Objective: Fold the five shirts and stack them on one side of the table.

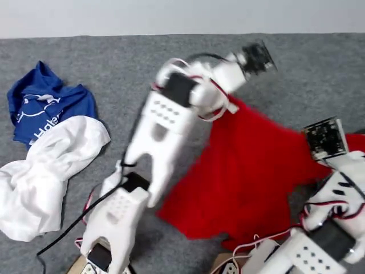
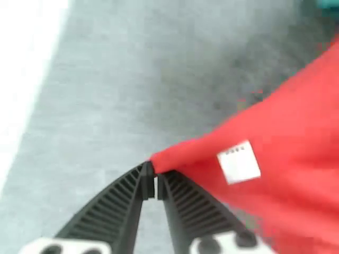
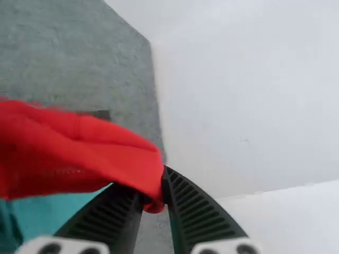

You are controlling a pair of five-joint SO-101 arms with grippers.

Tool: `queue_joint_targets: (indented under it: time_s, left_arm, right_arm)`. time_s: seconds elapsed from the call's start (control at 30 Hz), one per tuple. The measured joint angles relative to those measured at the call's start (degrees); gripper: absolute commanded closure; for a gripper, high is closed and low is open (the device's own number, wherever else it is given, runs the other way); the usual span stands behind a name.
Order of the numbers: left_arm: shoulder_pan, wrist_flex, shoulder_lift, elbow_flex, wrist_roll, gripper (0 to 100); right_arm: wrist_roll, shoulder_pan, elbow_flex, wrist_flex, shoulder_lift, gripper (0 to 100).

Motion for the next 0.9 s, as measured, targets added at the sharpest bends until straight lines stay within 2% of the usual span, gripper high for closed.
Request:
queue_joint_targets:
  time_s: [0.2,0.4,0.6,0.9]
  left_arm:
    - [-3.78,0.18,-13.54,-0.18,1.67,100]
    - [-5.01,0.35,-26.64,-0.18,2.02,100]
    - [-5.27,0.35,-39.56,-0.79,2.02,100]
    - [-13.1,0.35,-56.09,4.31,1.85,100]
  right_arm:
    - [-4.48,-2.81,-0.44,5.45,-2.73,98.8]
    - [-9.76,-3.08,-10.2,5.71,-2.81,98.8]
    - [-10.55,-3.25,-21.27,5.71,-3.87,98.8]
    - [-10.55,-3.34,-35.52,5.71,-3.96,98.8]
